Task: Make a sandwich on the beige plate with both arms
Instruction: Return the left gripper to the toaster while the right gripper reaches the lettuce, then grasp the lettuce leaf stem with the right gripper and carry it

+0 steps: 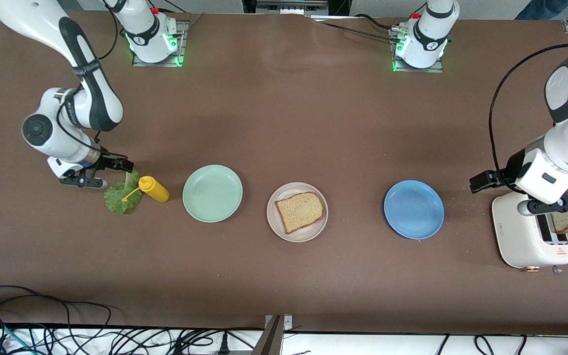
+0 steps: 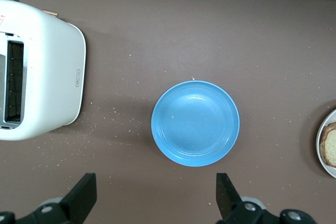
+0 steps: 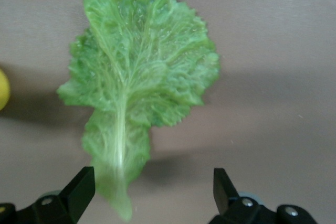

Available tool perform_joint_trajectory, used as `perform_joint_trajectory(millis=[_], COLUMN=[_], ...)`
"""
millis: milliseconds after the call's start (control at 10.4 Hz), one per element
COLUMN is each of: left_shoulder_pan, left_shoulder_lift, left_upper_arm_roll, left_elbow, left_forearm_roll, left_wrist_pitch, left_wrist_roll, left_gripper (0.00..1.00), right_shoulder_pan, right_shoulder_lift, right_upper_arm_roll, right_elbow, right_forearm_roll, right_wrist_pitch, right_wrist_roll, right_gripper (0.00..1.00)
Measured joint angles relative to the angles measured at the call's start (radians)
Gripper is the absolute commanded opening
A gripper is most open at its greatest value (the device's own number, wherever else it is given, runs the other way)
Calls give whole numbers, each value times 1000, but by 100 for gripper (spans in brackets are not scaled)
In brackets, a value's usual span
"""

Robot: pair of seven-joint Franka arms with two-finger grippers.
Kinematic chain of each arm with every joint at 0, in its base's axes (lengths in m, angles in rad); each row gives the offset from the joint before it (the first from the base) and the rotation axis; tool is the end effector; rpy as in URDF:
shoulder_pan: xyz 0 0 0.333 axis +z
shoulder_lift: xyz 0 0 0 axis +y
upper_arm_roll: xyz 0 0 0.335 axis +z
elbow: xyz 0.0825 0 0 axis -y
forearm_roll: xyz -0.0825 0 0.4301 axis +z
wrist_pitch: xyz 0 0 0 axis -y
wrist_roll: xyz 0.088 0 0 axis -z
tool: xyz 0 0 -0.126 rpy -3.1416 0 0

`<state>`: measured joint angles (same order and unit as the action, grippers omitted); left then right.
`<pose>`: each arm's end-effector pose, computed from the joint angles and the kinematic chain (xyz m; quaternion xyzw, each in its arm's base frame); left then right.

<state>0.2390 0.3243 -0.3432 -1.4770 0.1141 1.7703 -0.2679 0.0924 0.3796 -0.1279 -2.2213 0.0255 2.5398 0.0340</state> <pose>0.7039 -0.0328 0.4886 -0.9969 -0.0781 0.0055 0.0032 0.5731 -0.0235 0.1580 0.9986 -0.0416 -0.0288 0.0168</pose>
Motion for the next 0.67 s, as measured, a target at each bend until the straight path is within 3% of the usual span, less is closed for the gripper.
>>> perform_joint_trajectory(millis=[96, 193, 675], left_shoulder_pan=[1, 2, 2], left_shoulder_lift=[0, 0, 1], left_upper_arm_roll=[0, 0, 0], left_elbow=[0, 0, 0], left_forearm_roll=[0, 0, 0], left_wrist_pitch=[0, 0, 0], left_wrist_roll=[0, 0, 0], left_gripper=[100, 100, 100], right_shoulder_pan=[2, 2, 4], right_shoulder_lift=[21, 26, 18], right_upper_arm_roll=[2, 3, 5], right_elbow=[1, 2, 41], right_forearm_roll=[0, 0, 0], right_wrist_pitch=[22, 28, 27], right_wrist_roll=[0, 0, -1], right_gripper=[15, 0, 0])
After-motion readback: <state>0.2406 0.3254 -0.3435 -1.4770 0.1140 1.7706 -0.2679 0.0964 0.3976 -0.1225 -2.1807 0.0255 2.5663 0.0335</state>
